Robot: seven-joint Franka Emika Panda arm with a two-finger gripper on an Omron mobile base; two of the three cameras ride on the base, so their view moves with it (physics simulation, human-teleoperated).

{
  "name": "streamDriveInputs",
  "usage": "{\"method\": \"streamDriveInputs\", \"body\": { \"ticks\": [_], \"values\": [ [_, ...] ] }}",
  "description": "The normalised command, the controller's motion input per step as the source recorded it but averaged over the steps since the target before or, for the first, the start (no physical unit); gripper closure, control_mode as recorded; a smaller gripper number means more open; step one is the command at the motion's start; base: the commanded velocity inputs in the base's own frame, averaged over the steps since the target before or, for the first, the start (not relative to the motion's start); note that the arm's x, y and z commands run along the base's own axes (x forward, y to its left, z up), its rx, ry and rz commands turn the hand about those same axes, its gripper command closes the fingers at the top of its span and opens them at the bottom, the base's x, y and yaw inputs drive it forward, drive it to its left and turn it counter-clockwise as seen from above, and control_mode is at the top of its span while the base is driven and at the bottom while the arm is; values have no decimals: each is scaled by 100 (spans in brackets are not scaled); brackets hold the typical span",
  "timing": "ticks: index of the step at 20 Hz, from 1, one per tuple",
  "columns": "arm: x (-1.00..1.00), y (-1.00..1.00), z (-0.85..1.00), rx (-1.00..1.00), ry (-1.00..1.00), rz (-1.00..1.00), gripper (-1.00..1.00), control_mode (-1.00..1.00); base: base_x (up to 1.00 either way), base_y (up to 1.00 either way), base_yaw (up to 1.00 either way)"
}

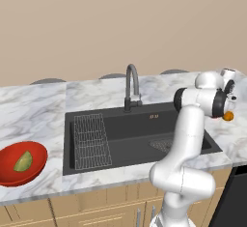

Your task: There is a mixed pile of frozen fruits and vegetables on the counter. Locate all the frozen vegetables and place the items in a bowl on the counter. Take all the frozen fruits and defrost them in a running sink.

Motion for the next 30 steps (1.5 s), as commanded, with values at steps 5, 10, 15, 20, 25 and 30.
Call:
{"method": "streamDriveInputs", "body": {
  "ticks": [5,10,15,20,25,30],
  "values": [
    [-31,40,95,-12,1,0,100,-100,0,0,0],
    [-17,78,58,-4,-2,-1,100,-100,0,0,0],
    [-32,87,9,-1,1,1,100,-100,0,0,0],
    [-70,98,24,-2,8,9,100,-100,0,0,0],
    [-68,92,39,0,11,10,100,-100,0,0,0],
    [-66,91,25,1,6,10,100,-100,0,0,0]
  ]
}}
